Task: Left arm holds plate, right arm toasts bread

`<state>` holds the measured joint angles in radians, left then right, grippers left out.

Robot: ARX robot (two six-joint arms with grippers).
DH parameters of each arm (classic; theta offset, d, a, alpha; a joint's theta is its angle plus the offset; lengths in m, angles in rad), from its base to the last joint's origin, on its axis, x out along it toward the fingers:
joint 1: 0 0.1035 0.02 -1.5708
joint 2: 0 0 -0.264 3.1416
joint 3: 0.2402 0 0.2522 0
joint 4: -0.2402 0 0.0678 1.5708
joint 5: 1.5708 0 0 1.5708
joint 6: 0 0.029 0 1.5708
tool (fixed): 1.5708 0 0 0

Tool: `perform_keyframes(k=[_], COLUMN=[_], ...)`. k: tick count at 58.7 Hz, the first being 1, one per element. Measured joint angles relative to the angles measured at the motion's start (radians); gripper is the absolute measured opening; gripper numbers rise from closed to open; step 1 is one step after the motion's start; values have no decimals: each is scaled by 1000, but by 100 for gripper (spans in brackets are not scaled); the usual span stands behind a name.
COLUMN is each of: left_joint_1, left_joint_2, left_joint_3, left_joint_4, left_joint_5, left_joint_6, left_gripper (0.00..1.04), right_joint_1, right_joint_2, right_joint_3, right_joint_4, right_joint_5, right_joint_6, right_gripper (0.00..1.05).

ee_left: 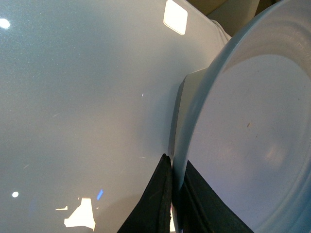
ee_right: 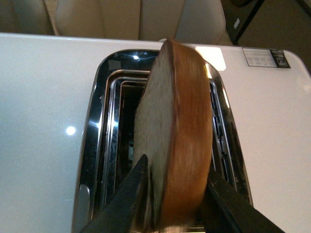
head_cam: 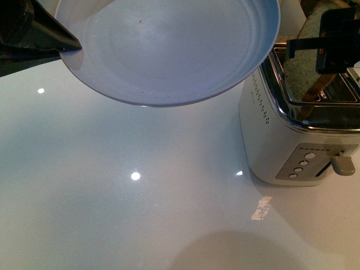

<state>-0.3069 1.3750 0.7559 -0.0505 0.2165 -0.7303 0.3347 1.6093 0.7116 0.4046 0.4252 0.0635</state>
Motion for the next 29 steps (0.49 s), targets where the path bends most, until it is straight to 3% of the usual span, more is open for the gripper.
perform_keyframes(k=[12, 23, 29], left_joint_1=[0, 0, 0], left_joint_2=[0, 0, 0], left_joint_3=[0, 0, 0], left_joint_4=[0, 0, 0], left_joint_5=[0, 0, 0], left_joint_6=[0, 0, 0], left_gripper=[3, 3, 3], right_joint_1=[-14, -85, -133], right_joint_2=[-140, -415, -599], right_joint_3=[-76, -177, -237], right_joint_4=[11, -55, -155], right_joint_5=[-48, -105, -115], right_joint_6=[-5, -36, -52], right_gripper=[66, 95, 96])
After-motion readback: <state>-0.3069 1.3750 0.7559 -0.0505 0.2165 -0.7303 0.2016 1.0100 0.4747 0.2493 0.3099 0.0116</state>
